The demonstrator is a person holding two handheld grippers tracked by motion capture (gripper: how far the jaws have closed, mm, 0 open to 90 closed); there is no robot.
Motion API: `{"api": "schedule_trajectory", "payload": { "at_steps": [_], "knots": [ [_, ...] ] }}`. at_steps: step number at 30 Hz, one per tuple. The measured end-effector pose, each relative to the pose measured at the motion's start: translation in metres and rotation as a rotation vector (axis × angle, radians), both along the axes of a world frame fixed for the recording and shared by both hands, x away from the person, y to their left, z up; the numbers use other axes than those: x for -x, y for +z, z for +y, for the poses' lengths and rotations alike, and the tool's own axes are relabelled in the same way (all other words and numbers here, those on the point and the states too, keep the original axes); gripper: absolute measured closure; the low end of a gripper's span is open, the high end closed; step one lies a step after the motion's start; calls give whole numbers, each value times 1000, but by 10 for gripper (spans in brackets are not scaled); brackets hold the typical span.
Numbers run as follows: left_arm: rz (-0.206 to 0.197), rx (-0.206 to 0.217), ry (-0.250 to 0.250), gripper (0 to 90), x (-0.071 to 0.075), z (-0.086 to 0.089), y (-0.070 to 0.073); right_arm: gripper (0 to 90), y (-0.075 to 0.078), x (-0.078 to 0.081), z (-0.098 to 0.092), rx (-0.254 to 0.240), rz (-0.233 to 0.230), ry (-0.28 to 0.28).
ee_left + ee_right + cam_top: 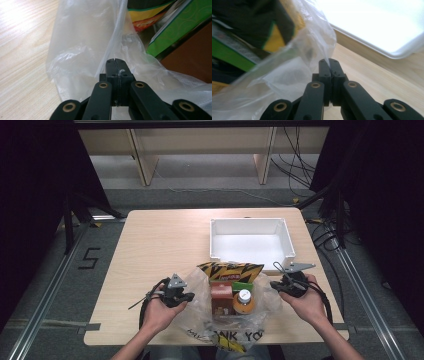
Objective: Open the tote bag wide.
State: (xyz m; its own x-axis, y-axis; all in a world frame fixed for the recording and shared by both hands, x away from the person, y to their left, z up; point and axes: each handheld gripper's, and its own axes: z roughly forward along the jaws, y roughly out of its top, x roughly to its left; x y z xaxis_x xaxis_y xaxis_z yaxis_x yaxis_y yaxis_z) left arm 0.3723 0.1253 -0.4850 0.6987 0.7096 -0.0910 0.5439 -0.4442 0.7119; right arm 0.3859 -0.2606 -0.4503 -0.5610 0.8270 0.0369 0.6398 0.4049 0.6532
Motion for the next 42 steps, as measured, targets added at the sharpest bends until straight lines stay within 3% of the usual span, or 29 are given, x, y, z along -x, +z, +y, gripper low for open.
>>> {"api": "schedule_trajectory", "payload": {
  "at_steps": [4,6,8,10,11,12,13,14,15,16,17,19,20,21,22,24,25,28,29,30,32,38,39,41,42],
  "knots": [
    [16,-1,9,896,-2,2,-3,900,-3,-3,-5,22,5,9],
    [0,-13,10,896,-2,4,-2,900,-6,-4,-6,22,-7,8],
    [3,-8,6,896,-3,5,-2,900,-6,-5,-8,30,10,23],
    [0,-4,8,893,-2,5,-1,888,-4,-2,-6,15,22,-10],
    [-3,-4,10,866,-2,5,0,834,-1,-2,-9,11,-10,-5],
    [-9,-3,9,866,0,6,1,834,-1,-2,-9,11,-10,-5],
    [-13,9,19,848,1,6,3,790,1,0,-8,-20,-21,-15],
    [-24,8,3,836,2,7,6,748,4,0,-12,-16,-51,27],
    [-20,34,30,824,5,6,8,716,8,3,-11,-41,-52,3],
    [-30,34,23,812,7,8,12,686,13,7,-11,-61,-53,-17],
    [-41,38,23,801,9,8,15,654,17,9,-15,-52,-79,13],
    [-67,41,24,757,12,10,21,587,24,14,-15,-85,-127,9],
    [-79,40,24,727,14,10,24,552,29,18,-15,-93,-114,3],
    [-93,44,20,713,16,11,27,534,33,18,-18,-88,-151,37],
    [-106,57,31,693,18,10,29,525,37,20,-17,-127,-143,18],
    [-135,56,30,661,22,11,37,508,46,24,-16,-160,-162,22],
    [-141,67,33,649,23,12,40,500,51,24,-18,-142,-170,43],
    [-184,87,38,613,26,12,50,487,65,27,-16,-169,-216,64],
    [-197,75,29,602,27,14,54,482,69,28,-15,-176,-233,77],
    [-196,90,38,576,29,14,56,475,76,31,-12,-188,-257,84],
    [-227,94,37,562,31,16,60,473,80,31,-12,-174,-264,112],
    [-265,108,47,480,38,26,66,471,90,33,-3,-222,-296,127],
    [-264,103,54,467,40,28,66,473,92,31,-4,-206,-295,156],
    [-264,121,53,464,42,32,64,476,93,31,-1,-235,-279,146],
    [-260,123,59,457,44,33,63,485,94,29,-1,-223,-294,162]
  ]
}}
